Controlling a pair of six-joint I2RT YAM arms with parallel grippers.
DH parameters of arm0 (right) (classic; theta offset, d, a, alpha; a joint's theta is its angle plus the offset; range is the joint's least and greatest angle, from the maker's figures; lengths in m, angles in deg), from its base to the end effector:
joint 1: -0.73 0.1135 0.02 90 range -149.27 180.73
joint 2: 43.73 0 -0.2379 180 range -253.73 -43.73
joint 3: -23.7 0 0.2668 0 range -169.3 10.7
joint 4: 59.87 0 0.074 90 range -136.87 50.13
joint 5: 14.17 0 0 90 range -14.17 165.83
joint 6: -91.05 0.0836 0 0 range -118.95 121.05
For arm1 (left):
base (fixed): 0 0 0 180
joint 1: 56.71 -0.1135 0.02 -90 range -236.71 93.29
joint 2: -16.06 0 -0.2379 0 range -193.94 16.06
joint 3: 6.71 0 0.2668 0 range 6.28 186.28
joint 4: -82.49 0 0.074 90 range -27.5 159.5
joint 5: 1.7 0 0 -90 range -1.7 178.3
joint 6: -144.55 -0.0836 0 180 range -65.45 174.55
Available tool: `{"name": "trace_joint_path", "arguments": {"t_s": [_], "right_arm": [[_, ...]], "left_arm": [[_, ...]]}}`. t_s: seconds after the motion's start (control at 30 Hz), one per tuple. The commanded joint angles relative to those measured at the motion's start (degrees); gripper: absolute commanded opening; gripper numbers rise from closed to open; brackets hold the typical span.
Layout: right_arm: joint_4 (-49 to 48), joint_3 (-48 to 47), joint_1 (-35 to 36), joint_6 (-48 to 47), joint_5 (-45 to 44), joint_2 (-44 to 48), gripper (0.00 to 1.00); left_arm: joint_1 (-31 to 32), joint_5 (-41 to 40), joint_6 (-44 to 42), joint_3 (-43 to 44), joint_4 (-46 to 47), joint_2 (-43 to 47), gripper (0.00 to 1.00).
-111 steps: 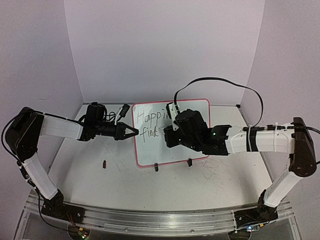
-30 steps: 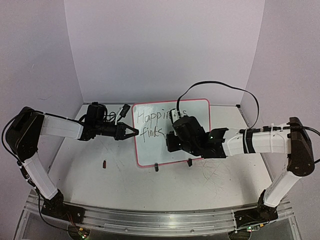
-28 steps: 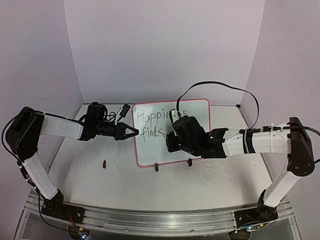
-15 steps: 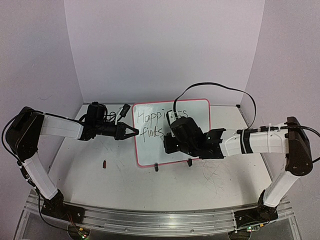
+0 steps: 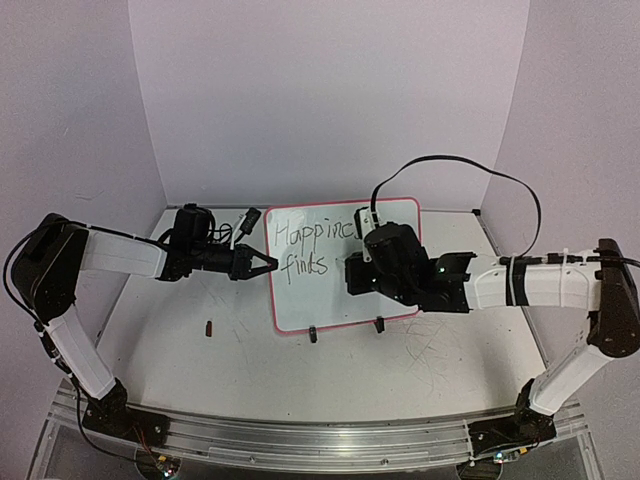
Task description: Write a sentence on the whiteboard
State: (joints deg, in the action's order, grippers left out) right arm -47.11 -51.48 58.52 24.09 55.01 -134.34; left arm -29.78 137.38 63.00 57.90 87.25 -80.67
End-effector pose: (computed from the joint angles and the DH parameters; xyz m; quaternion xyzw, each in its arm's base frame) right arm 0.2457 0.3343 0.2085 -0.1634 0.8331 0.2095 0.4851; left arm 0.3175 -0.2321 0.1487 0.3379 0.7324 -0.4817 0.3427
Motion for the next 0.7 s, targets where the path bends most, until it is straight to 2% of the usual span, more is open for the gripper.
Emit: {"name": "trace_joint_path", "arguments": {"t_s": [0.0,0.67], "right_arm": [[-1.6,0.3,-1.4,-0.1,-1.3,1.3,0.0],[-3.1,-3.1,-1.6,-2.0,0.1,-2.3,0.0]], "left_arm": [[0.7,-7.5,-3.5,0.7,-3.9,-1.3,0.0],[0.7,-7.6,-3.8,1.1,-4.3,-1.7,0.0]]}}
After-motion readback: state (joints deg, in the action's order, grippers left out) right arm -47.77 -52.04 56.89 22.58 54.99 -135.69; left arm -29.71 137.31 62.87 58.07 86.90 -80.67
